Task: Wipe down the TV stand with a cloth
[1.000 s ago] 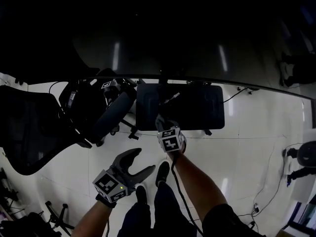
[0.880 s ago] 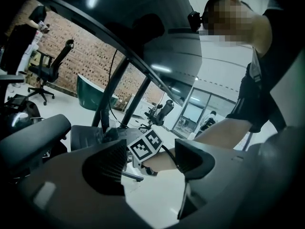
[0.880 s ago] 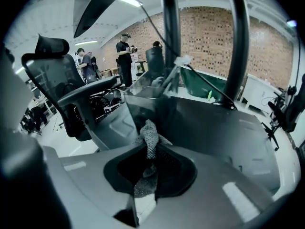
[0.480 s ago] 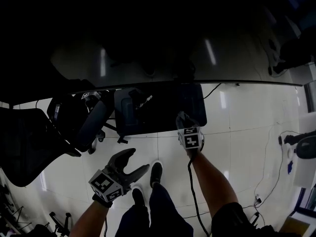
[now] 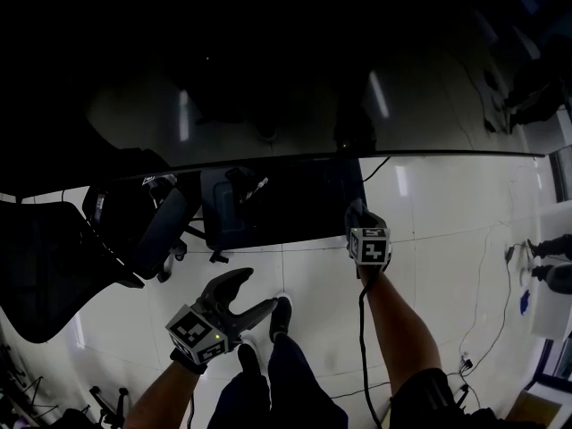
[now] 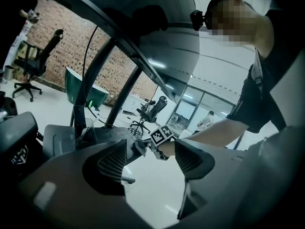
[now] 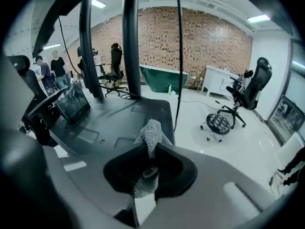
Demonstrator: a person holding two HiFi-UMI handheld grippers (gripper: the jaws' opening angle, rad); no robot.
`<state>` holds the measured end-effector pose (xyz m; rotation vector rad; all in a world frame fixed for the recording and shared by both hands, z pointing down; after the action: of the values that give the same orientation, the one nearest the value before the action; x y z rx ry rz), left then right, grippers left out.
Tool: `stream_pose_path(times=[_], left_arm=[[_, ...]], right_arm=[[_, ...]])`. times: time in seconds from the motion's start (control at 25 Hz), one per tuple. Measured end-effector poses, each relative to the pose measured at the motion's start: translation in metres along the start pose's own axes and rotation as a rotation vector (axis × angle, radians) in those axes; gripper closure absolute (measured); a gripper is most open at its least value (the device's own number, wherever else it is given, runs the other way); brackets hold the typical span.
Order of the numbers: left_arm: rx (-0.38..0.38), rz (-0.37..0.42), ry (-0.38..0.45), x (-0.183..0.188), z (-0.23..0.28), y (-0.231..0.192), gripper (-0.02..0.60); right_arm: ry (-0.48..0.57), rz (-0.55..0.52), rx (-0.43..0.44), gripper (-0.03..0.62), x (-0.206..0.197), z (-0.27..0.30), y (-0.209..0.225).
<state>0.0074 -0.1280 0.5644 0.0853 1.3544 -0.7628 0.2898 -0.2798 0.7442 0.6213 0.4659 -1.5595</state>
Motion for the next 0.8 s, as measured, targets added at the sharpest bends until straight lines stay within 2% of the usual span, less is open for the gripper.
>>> stream_pose_path(times=[0.2,0.4,0.6,0.8], left_arm=[[0.02,-0.008,0.009,0.004,-0.005,-0.012,0.254],[0.049,0.0,0.045,0.009,-0.013,-0.023,0.254],[0.063,-0.012,0.035,0.01,-0.016,-0.034,0.254],[0.059,-0.02,0.024,0.009,-0.01,-0.039,0.254]], right_arm=[[0.041,-0.088,0.182,0.549,0.041,0.02,-0.084],[0.044,-0.162,0.31,0.548,0.069,0.055,-0.166],[0.01,-0.249,0.358,0.548,0.091,0.089,-0.21],[-0.055,-0.312,0.359,0.548,0.088,0.102,-0.221]])
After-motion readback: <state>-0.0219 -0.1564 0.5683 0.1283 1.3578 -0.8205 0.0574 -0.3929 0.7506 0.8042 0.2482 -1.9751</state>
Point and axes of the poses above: the fingertips, and each gripper's own axes: z forward along the fingers, y to its right, x out of its top, the point moved 4 cm from there along -z, backward along the fingers, and after that the axes turned 9 degrees about z, right-handed, at the moved point
